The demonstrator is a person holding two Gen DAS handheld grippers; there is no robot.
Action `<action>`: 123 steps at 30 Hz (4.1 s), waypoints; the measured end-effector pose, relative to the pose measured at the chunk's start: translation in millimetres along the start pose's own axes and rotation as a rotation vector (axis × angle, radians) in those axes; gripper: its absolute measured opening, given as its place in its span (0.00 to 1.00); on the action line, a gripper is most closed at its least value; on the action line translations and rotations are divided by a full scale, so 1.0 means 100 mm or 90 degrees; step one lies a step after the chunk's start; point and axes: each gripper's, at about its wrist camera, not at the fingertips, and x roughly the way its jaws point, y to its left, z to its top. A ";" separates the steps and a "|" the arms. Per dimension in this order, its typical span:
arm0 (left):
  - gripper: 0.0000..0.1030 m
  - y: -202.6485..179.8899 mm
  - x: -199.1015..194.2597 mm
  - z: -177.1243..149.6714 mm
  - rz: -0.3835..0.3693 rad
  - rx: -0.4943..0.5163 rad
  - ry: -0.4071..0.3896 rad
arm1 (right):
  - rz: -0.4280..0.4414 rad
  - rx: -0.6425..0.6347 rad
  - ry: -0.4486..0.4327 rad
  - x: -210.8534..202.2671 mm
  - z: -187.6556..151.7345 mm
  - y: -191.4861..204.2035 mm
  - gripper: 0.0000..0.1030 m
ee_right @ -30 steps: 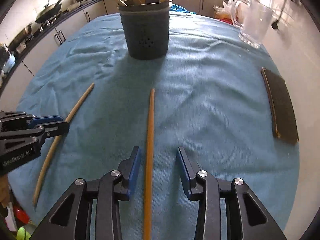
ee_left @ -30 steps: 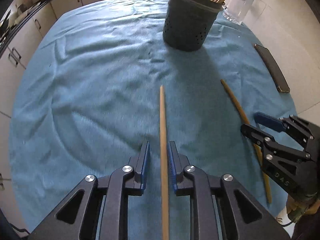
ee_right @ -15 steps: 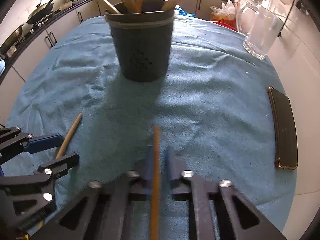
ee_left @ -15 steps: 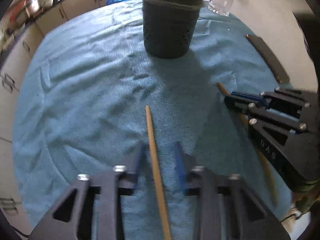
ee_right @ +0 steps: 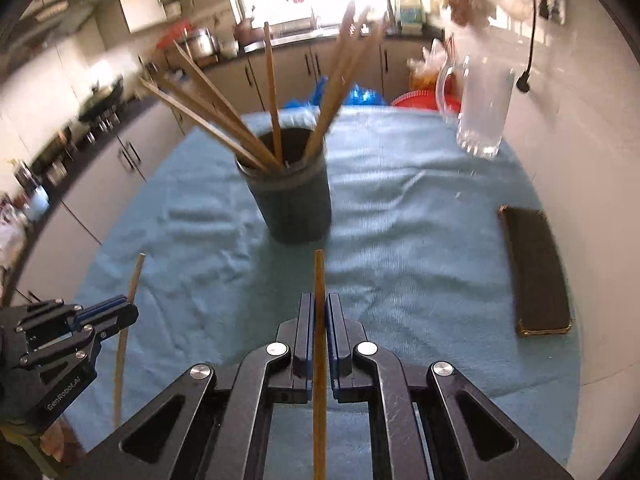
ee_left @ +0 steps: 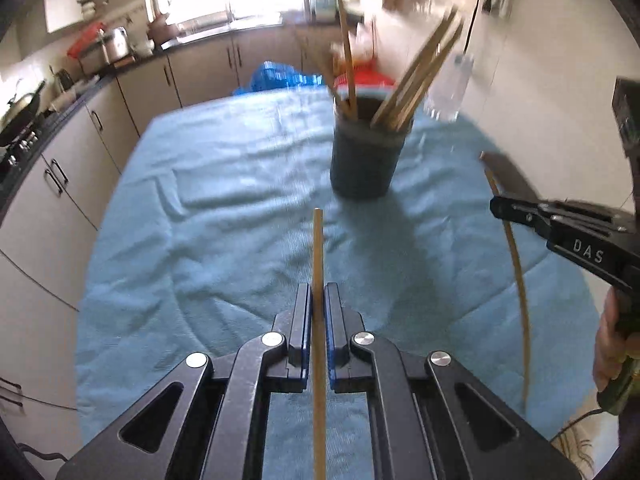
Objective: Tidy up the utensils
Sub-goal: 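Lift both held chopsticks upright and carry them toward the black cup, then carry both upright chopsticks over the black cup, tools side by side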
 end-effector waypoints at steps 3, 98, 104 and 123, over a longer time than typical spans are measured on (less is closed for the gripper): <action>0.06 0.04 -0.21 0.05 0.001 -0.022 -0.033 | 0.010 0.004 -0.035 -0.22 -0.01 0.04 0.06; 0.06 -0.14 -0.85 0.40 0.036 0.013 -0.126 | 0.021 0.015 -0.194 -1.17 0.15 0.15 0.06; 0.06 -0.14 -0.85 0.46 0.030 0.017 -0.126 | 0.020 0.018 -0.197 -1.17 0.20 0.14 0.06; 0.06 -0.10 -0.88 0.54 0.024 0.022 -0.125 | 0.026 0.026 -0.202 -1.14 0.31 0.11 0.06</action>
